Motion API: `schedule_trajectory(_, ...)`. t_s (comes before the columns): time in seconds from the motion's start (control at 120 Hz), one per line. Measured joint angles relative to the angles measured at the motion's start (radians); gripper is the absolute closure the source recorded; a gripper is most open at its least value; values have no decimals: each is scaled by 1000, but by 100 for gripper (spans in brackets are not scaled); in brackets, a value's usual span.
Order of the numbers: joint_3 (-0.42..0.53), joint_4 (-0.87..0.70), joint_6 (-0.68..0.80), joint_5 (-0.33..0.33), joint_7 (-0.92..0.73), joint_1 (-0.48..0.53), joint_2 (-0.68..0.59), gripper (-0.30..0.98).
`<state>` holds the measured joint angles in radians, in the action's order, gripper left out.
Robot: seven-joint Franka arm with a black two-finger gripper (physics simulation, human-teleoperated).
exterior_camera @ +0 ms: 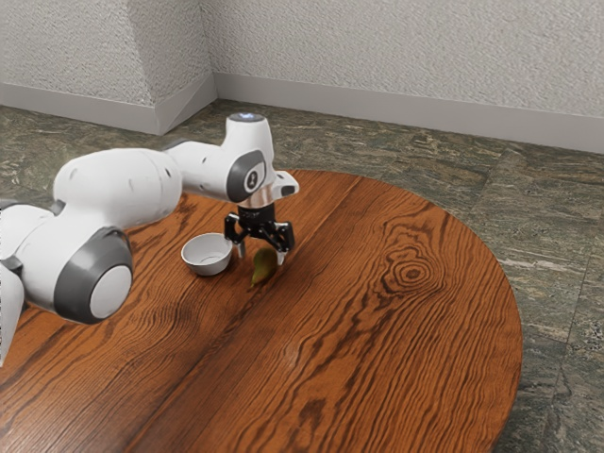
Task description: Place the pear in the bowl.
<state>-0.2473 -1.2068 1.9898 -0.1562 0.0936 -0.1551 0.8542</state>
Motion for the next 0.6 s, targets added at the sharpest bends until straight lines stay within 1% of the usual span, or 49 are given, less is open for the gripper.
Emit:
schedule_trajectory(0.25, -3, 21, -5, -22, -15, 0, 34, 0)
schedule_trajectory(0.417, -9, 64, -11, -28, -30, 0, 56, 0)
schedule_trajectory(0.6, -26, 57, -14, -54, -43, 0, 58, 12)
